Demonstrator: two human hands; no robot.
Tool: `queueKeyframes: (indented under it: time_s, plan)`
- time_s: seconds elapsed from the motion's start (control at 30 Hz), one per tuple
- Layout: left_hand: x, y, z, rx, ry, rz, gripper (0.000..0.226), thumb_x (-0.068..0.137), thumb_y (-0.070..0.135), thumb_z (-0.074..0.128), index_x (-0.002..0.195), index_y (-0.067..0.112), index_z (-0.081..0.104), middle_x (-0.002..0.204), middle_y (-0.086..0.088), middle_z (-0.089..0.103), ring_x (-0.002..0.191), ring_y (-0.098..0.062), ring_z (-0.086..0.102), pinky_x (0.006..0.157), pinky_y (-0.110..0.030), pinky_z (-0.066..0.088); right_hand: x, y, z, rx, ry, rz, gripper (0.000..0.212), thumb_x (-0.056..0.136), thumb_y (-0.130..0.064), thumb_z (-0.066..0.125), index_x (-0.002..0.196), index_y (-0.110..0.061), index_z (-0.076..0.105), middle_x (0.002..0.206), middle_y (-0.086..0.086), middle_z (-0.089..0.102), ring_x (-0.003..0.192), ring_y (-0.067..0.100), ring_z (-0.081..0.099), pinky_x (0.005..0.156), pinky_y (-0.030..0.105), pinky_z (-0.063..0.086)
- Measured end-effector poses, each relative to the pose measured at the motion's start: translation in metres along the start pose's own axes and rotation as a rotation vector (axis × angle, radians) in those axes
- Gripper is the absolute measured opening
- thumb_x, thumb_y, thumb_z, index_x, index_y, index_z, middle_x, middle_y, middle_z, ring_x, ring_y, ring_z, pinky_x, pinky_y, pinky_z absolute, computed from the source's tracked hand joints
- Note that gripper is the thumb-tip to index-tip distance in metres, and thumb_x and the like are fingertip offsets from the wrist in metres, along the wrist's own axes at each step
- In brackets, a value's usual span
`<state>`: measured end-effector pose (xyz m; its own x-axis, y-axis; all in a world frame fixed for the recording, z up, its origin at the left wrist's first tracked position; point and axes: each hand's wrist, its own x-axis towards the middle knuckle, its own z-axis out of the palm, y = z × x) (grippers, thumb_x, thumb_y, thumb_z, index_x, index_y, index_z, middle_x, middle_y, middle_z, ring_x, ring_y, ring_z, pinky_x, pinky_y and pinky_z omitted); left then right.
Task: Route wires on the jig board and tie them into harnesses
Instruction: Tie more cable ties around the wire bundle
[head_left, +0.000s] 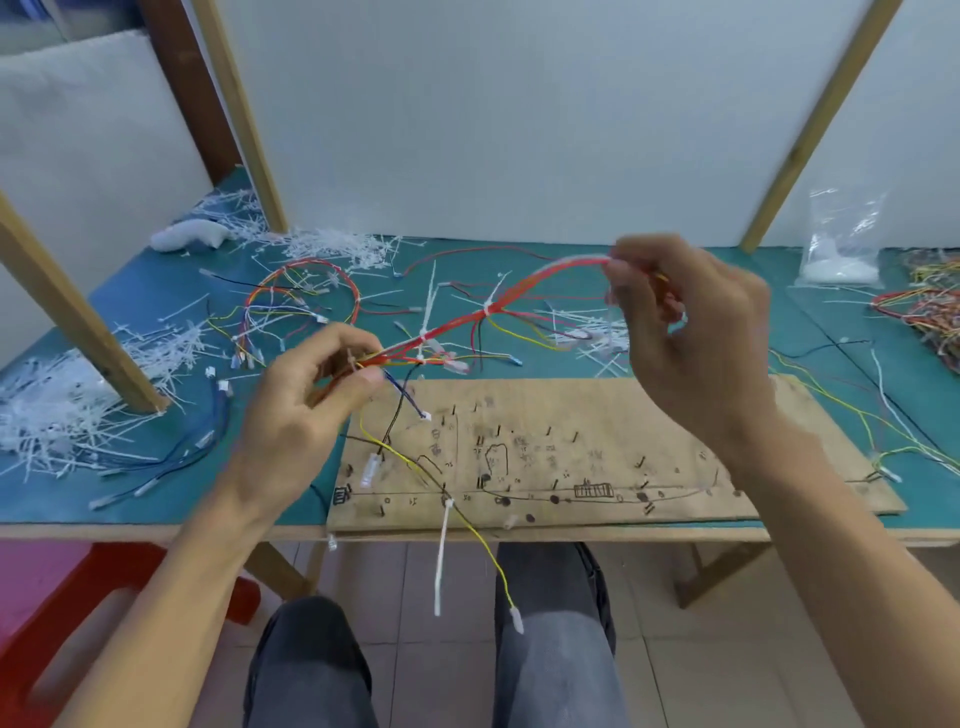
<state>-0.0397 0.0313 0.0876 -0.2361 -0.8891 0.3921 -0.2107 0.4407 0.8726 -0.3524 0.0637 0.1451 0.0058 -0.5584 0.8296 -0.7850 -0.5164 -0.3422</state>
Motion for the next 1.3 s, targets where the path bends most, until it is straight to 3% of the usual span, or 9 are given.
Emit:
queueKeyframes:
  time_s: [0.13,0.33,0.43,0.57,0.63,0.87,1.07,1.17,1.3]
  plan:
    - [0.005,0.019,0.018,0.074,0.031,0.02,0.034,0.092,0.061,0.066,0.1,0.029,0.072,0.078,0.001,0.063,0.074,-0.026,0.055,0.07,-0.039,0.045,0.038,-0.037,-0.001,0.399,-0.009,0.227,0.017,0.11,-0.025,0.055,0.098,-0.016,0.063,0.07,-0.003,0.06,0.056,0.014,0.053,0.053,0.034,0.042]
    - [0.019,0.059,0.034,-0.401,0.097,-0.132,0.019,0.099,0.044,0.062,0.088,0.03,0.068,0.103,-0.002,0.072,0.102,-0.021,0.069,0.066,-0.046,0.064,0.062,-0.07,0.014,0.997,-0.058,0.613,0.02,0.114,-0.023,0.046,0.097,-0.015,0.054,0.069,0.006,0.053,0.046,0.015,0.029,0.048,0.022,0.024]
    - [0.016,0.065,0.047,-0.494,0.07,-0.185,0.028,0.1,0.048,0.057,0.105,0.023,0.066,0.123,-0.011,0.073,0.119,-0.028,0.071,0.093,-0.068,0.057,0.066,-0.08,0.025,1.184,-0.089,0.725,0.017,0.115,-0.024,0.043,0.102,-0.015,0.051,0.069,0.003,0.053,0.05,0.013,0.02,0.045,0.021,0.021]
    - [-0.004,0.058,0.064,-0.758,-0.083,-0.302,0.08,0.086,0.073,0.068,0.147,0.024,0.056,0.144,-0.011,0.065,0.133,-0.039,0.061,0.107,-0.067,0.049,0.065,-0.094,0.044,1.33,-0.07,0.814,0.013,0.115,-0.025,0.041,0.108,-0.017,0.049,0.073,0.002,0.051,0.06,0.013,0.032,0.043,0.021,0.026]
    - [-0.009,0.052,0.069,-0.795,-0.133,-0.293,0.076,0.085,0.058,0.08,0.151,0.038,0.049,0.15,-0.018,0.058,0.134,-0.05,0.056,0.105,-0.069,0.048,0.064,-0.097,0.056,1.347,-0.045,0.854,0.012,0.114,-0.027,0.042,0.113,-0.017,0.048,0.078,0.002,0.052,0.061,0.011,0.043,0.049,0.025,0.029]
    - [-0.003,0.057,0.066,-0.612,0.021,-0.254,0.05,0.085,0.01,0.086,0.126,0.031,0.066,0.117,-0.01,0.076,0.101,-0.03,0.076,0.073,-0.052,0.064,0.069,-0.088,0.102,1.143,0.095,0.884,0.019,0.115,-0.027,0.041,0.101,-0.019,0.051,0.08,0.006,0.06,0.061,0.012,0.052,0.057,0.033,0.037]
    - [0.025,0.053,0.057,-0.521,0.143,-0.249,0.048,0.079,-0.017,0.075,0.107,0.022,0.07,0.102,-0.009,0.077,0.081,-0.027,0.075,0.064,-0.045,0.063,0.069,-0.068,0.115,0.98,-0.123,0.873,0.018,0.113,-0.022,0.046,0.113,-0.015,0.062,0.1,0.007,0.074,0.089,0.032,0.067,0.076,0.041,0.05]
    - [0.048,0.05,0.046,-0.499,0.312,-0.269,0.044,0.082,-0.02,0.063,0.092,0.022,0.07,0.089,-0.006,0.073,0.066,-0.024,0.072,0.047,-0.031,0.055,0.055,-0.046,0.108,0.753,-0.222,0.741,0.03,0.113,-0.037,0.046,0.118,-0.021,0.071,0.105,-0.006,0.078,0.096,0.012,0.069,0.089,0.034,0.052]
    - [0.095,0.039,0.011,-0.5,0.431,-0.276,0.044,0.08,-0.023,0.047,0.085,0.019,0.061,0.076,-0.005,0.066,0.057,-0.027,0.067,0.052,-0.027,0.047,-0.009,-0.015,0.102,0.484,-0.383,0.661,0.026,0.108,-0.043,0.053,0.106,-0.029,0.075,0.099,-0.02,0.078,0.097,-0.007,0.067,0.086,0.027,0.052]
